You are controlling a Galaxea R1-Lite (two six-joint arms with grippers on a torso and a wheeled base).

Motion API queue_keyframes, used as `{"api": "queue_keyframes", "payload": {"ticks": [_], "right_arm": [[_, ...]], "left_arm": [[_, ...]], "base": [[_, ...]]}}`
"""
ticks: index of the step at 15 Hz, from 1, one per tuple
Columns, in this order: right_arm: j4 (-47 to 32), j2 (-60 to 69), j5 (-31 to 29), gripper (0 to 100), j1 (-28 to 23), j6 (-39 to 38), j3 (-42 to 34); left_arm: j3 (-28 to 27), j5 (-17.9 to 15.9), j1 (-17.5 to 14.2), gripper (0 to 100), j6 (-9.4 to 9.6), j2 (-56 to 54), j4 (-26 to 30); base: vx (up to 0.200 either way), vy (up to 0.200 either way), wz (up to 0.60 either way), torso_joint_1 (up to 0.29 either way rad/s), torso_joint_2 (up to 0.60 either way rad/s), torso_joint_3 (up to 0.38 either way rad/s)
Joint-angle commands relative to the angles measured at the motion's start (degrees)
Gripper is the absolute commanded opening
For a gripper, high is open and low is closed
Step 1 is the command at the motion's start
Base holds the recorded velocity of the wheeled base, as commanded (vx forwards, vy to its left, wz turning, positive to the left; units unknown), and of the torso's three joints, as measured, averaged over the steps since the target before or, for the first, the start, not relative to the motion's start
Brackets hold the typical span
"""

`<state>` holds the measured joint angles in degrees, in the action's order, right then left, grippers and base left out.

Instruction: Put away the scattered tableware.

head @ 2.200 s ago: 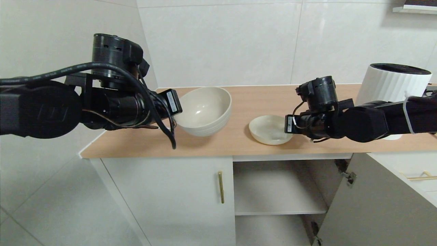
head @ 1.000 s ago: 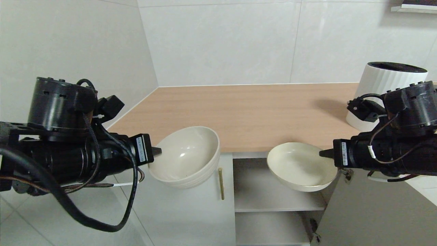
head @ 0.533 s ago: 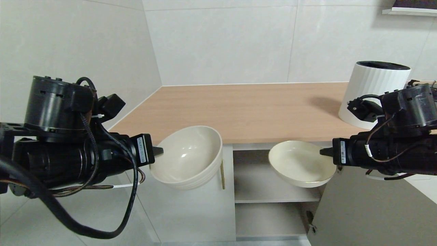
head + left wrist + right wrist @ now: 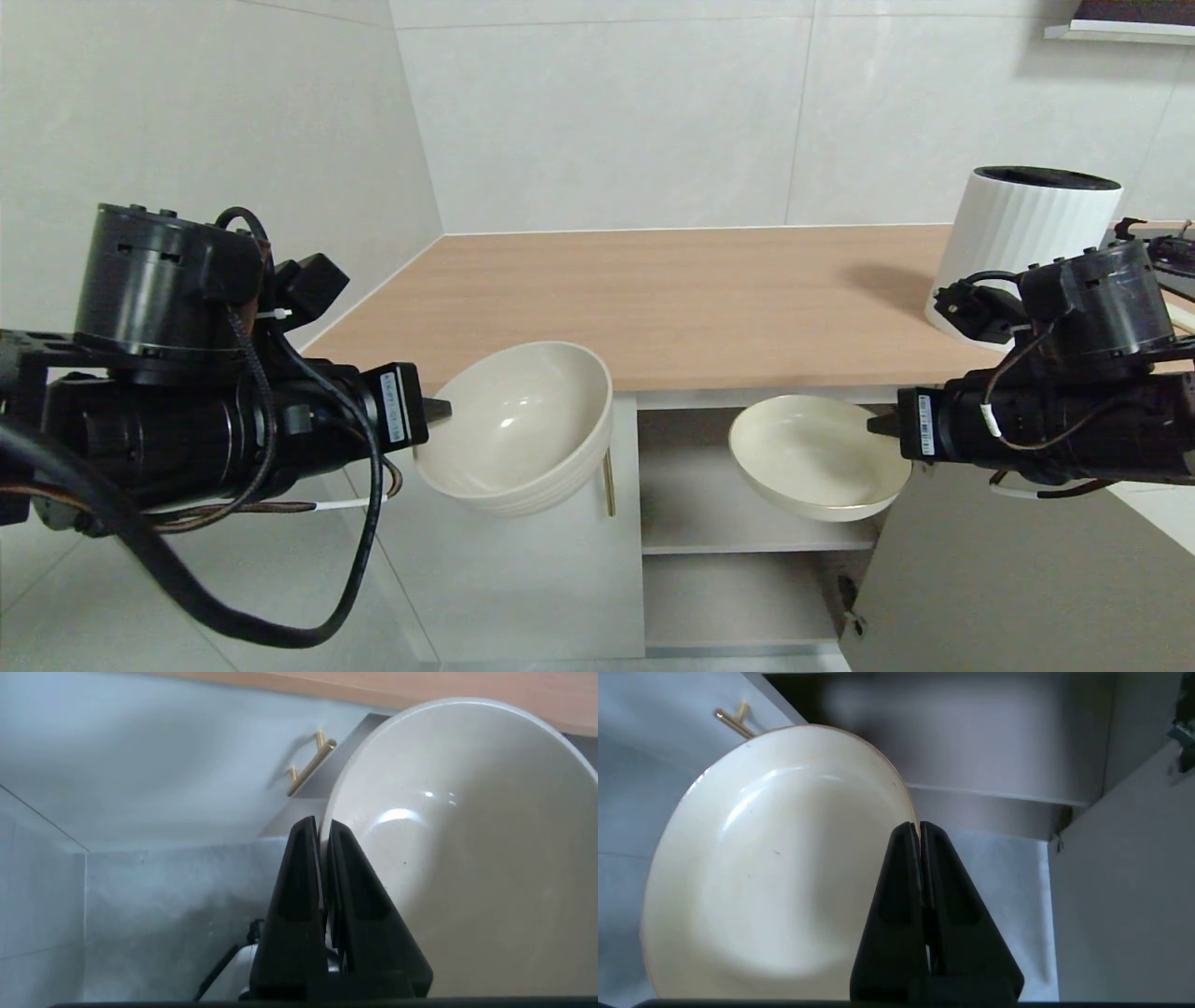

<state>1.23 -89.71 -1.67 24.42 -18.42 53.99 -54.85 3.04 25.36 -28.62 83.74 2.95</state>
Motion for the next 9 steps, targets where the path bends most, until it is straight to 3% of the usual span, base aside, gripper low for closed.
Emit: {"api": "queue_keyframes", "payload": {"ticks": [1,9], "right_arm": [[0.0,-0.6,0.0,0,0.0,0.1,0.0],[0.0,-1.5,0.0,0,0.0,0.1,-0.1]], "left_arm": [[0.0,0.0,0.0,0,-0.03,0.2,0.0],[0.0,0.0,0.0,0,-0.03,0.3,0.0]], "base": [[0.0,0.0,0.0,-0.095,0.25,0.144],[0.0,0.0,0.0,-0.164,0.44,0.271]]}}
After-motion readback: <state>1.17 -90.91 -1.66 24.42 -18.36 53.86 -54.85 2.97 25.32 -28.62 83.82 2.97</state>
